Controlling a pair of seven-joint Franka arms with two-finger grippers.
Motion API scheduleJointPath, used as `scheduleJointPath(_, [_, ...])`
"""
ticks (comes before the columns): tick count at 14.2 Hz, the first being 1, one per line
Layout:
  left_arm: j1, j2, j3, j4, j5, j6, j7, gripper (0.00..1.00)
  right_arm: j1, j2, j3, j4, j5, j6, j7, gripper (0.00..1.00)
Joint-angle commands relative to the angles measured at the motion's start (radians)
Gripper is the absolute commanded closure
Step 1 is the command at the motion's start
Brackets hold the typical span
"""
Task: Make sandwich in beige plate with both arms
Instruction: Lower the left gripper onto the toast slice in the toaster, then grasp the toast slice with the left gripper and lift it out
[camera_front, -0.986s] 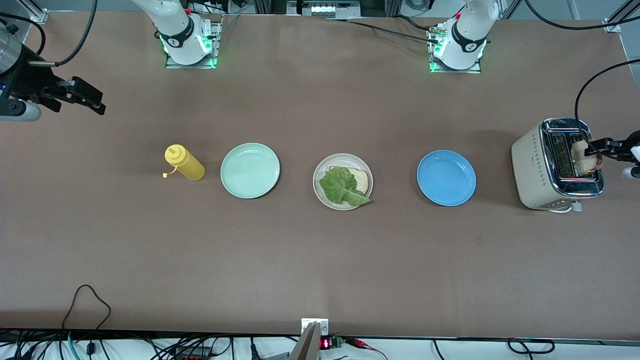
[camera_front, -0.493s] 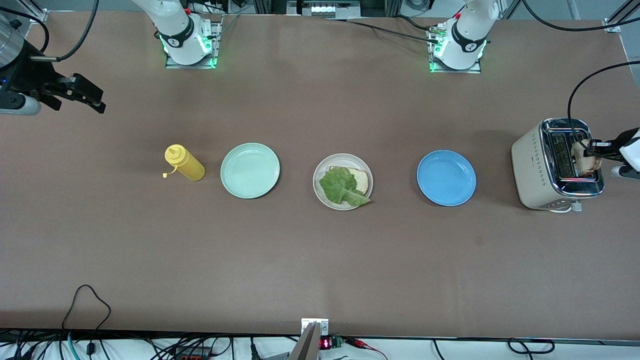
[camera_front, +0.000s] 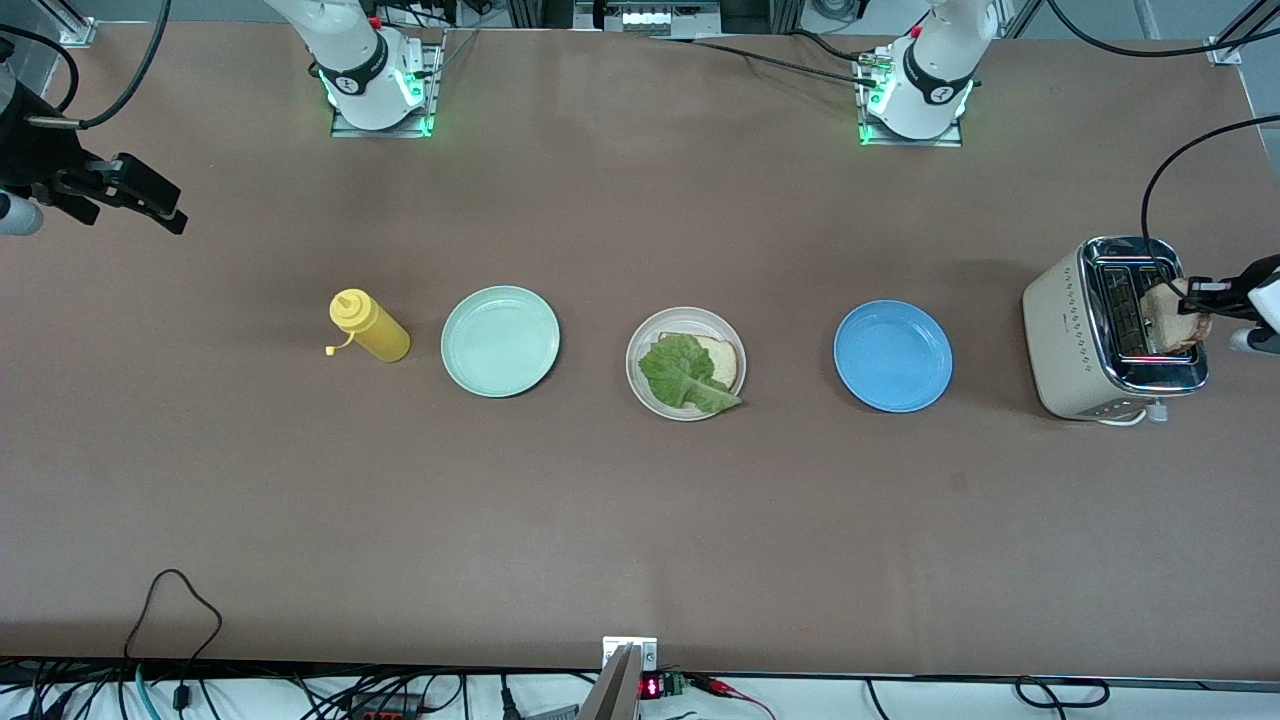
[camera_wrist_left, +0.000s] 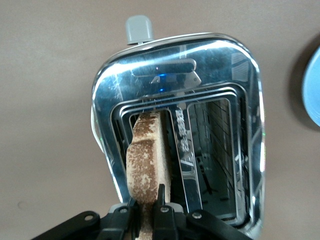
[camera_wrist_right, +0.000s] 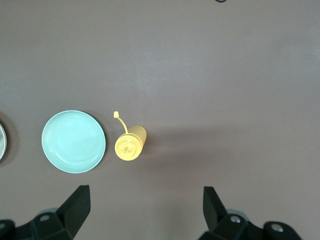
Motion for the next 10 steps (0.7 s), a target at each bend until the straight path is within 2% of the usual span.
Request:
scheduleJointPath(1, [0.006,-0.022,-0.016,0.12,-0.015,-0.163,0.031,0.99,-0.018,-0.025,0.022,-0.024,-0.004,0.015,-0.006,0.0])
scheduleJointPath(3, [-0.006,-0.021,-0.034,0.212,-0.015,-0.313,0.039,0.99,-0.016,-0.02,0.021,-0.018,-0.001,0.015,-0.031,0.0])
scheduleJointPath(5, [-0.008,-0.016,-0.089,0.287,-0.015,-0.451,0.028,0.99,-0.005,-0.017,0.016,-0.015,-0.003,0.015,-0.035,0.0])
scheduleJointPath(7, [-0.012,-0.015,-0.144,0.319,-0.015,-0.495,0.008,0.99,0.016,-0.016,0.012,-0.01,-0.009,0.015,-0.035,0.0])
scheduleJointPath(10, [-0.012,-0.009,-0.284,0.323,-0.056,-0.553,-0.003,0.99,0.027,0.003,-0.003,0.002,-0.009,0.016,-0.037,0.0])
